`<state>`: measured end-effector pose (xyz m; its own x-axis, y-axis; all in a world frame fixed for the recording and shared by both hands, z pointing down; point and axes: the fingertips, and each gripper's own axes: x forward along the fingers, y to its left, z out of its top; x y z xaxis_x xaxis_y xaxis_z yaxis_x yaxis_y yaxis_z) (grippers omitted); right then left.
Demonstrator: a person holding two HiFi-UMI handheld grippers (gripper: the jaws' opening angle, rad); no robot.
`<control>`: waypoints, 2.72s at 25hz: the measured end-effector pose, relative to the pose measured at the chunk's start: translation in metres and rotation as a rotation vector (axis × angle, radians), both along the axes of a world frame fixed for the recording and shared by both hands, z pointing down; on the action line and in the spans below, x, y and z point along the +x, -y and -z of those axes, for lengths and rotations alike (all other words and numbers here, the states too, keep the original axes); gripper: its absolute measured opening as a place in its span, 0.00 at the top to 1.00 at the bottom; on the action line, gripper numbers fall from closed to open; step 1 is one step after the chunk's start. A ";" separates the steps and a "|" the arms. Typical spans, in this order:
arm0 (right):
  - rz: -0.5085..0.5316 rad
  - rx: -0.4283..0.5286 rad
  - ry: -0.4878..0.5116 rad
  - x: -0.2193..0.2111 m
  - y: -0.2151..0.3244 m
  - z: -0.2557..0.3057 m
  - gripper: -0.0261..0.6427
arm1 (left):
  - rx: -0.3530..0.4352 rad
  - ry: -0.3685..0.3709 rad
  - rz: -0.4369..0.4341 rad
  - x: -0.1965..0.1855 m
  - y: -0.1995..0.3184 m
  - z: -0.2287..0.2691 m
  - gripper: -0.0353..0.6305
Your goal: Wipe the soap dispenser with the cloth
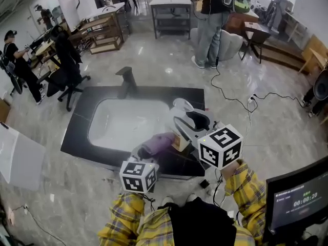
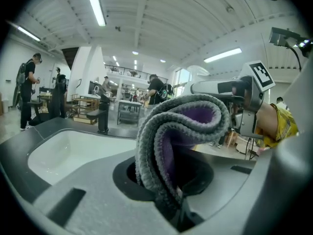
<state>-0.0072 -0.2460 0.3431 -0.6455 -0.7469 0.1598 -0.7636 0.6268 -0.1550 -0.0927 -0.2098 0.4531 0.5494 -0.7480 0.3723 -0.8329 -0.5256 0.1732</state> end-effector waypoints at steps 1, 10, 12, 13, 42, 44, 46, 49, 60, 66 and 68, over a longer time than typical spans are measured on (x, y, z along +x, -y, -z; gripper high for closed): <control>-0.029 0.000 0.001 0.001 0.001 0.001 0.72 | 0.003 -0.004 -0.005 0.000 -0.001 0.003 0.84; -0.274 0.000 0.033 -0.010 0.000 0.006 0.72 | 0.026 -0.042 -0.063 -0.018 -0.017 0.016 0.84; -0.317 0.006 0.039 -0.013 -0.003 0.006 0.72 | 0.027 -0.050 -0.074 -0.022 -0.022 0.016 0.84; -0.324 0.008 0.046 -0.013 -0.004 0.006 0.72 | 0.027 -0.055 -0.080 -0.023 -0.024 0.016 0.84; 0.370 0.064 0.182 0.022 0.000 0.022 0.72 | 0.062 0.209 -0.091 0.077 -0.031 0.016 0.84; 0.387 0.058 0.182 0.021 -0.001 0.019 0.72 | 0.030 0.220 -0.085 0.077 -0.030 0.001 0.84; 0.401 0.050 0.182 0.019 -0.001 0.015 0.72 | 0.003 0.234 -0.083 0.077 -0.029 -0.013 0.84; 0.418 0.039 0.181 0.017 -0.001 0.010 0.72 | -0.037 0.255 -0.083 0.078 -0.029 -0.033 0.84; 0.437 0.016 0.165 0.020 -0.001 -0.003 0.72 | -0.158 0.310 -0.090 0.078 -0.029 -0.090 0.84; 0.442 0.012 0.165 0.020 0.003 -0.009 0.72 | -0.208 0.354 -0.100 0.070 -0.030 -0.111 0.84; 0.443 0.013 0.160 0.020 0.005 -0.010 0.72 | -0.228 0.347 -0.116 0.069 -0.034 -0.113 0.84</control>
